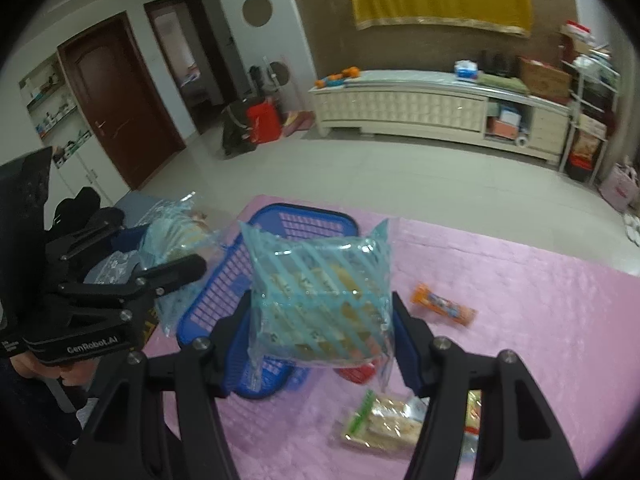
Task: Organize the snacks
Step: 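Lift the mesh bag with the left tool and carry it over the blue basket, then open the left tool to drop the mesh bag into the basket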
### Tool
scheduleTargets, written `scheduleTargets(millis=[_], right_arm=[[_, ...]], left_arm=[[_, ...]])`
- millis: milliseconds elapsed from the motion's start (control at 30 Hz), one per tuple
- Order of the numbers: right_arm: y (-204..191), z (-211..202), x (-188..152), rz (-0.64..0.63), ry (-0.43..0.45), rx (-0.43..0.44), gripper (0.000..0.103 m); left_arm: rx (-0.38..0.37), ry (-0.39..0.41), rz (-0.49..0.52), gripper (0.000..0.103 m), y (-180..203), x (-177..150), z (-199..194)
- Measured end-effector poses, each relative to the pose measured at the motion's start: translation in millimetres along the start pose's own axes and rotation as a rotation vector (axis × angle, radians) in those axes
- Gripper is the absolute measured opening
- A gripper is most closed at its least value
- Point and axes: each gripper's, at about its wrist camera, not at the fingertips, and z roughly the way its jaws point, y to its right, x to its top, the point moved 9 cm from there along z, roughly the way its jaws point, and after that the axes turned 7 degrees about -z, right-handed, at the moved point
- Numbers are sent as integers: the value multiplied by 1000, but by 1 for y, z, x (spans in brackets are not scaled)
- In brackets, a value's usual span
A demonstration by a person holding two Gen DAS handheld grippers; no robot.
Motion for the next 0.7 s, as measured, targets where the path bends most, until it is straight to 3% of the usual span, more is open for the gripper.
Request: scheduleTargets(millis=[367, 700], right_arm=[[-19, 91, 19, 22, -140, 72, 66], [-10, 129, 33, 63, -233, 30, 67]], left_arm=[[10, -135, -90, 60, -54, 0, 70], [-7, -201, -129, 61, -71, 6, 119]])
